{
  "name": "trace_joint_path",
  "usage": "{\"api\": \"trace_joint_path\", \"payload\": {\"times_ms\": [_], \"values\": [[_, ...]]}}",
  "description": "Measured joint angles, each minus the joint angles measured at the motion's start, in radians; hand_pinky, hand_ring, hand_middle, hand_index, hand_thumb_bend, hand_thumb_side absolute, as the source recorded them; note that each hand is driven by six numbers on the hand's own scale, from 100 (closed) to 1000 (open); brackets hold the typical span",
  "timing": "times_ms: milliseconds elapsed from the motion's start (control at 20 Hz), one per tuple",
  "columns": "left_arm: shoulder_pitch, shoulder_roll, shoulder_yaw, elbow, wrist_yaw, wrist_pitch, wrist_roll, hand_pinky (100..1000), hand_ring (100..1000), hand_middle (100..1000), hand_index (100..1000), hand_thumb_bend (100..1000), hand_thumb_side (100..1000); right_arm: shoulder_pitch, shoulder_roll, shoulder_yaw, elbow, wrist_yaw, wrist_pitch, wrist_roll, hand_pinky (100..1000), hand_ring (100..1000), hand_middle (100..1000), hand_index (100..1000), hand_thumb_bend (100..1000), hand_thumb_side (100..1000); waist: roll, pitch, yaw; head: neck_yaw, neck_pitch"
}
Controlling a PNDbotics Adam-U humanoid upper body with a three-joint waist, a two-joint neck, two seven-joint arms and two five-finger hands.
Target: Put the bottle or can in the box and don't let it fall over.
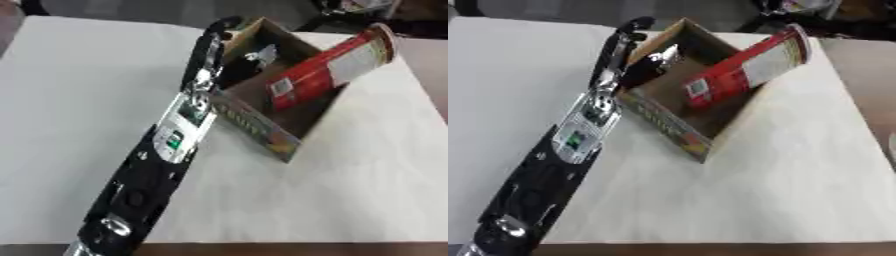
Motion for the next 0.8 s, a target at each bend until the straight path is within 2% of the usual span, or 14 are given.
{"api": "trace_joint_path", "payload": {"times_ms": [200, 400, 600, 800], "values": [[0.009, 0.029, 0.009, -0.030, -0.004, 0.003, -0.006, 926, 867, 829, 863, 674, 593, 0.012, -0.001, 0.000, 0.000, 0.000, -0.001, -0.001, 797, 800, 810, 925, 100, 820, 0.007, -0.006, 0.013, -0.006, 0.001], [0.019, 0.087, 0.017, -0.100, 0.023, 0.007, -0.012, 923, 865, 832, 871, 634, 555, 0.027, -0.005, -0.001, 0.000, 0.000, -0.003, -0.003, 797, 800, 810, 924, 100, 815, 0.018, -0.018, 0.030, -0.020, 0.010], [0.035, 0.213, 0.034, -0.216, 0.082, 0.019, -0.021, 913, 861, 833, 871, 615, 539, 0.038, -0.020, -0.007, 0.000, 0.001, -0.005, -0.005, 798, 801, 811, 925, 100, 807, 0.035, -0.032, 0.052, -0.026, 0.034], [0.123, 0.390, 0.070, -0.345, 0.140, 0.033, -0.010, 917, 862, 834, 875, 612, 525, 0.044, -0.027, -0.009, -0.005, 0.005, -0.007, 0.003, 798, 801, 810, 924, 100, 797, 0.036, -0.042, 0.060, -0.014, 0.067]]}}
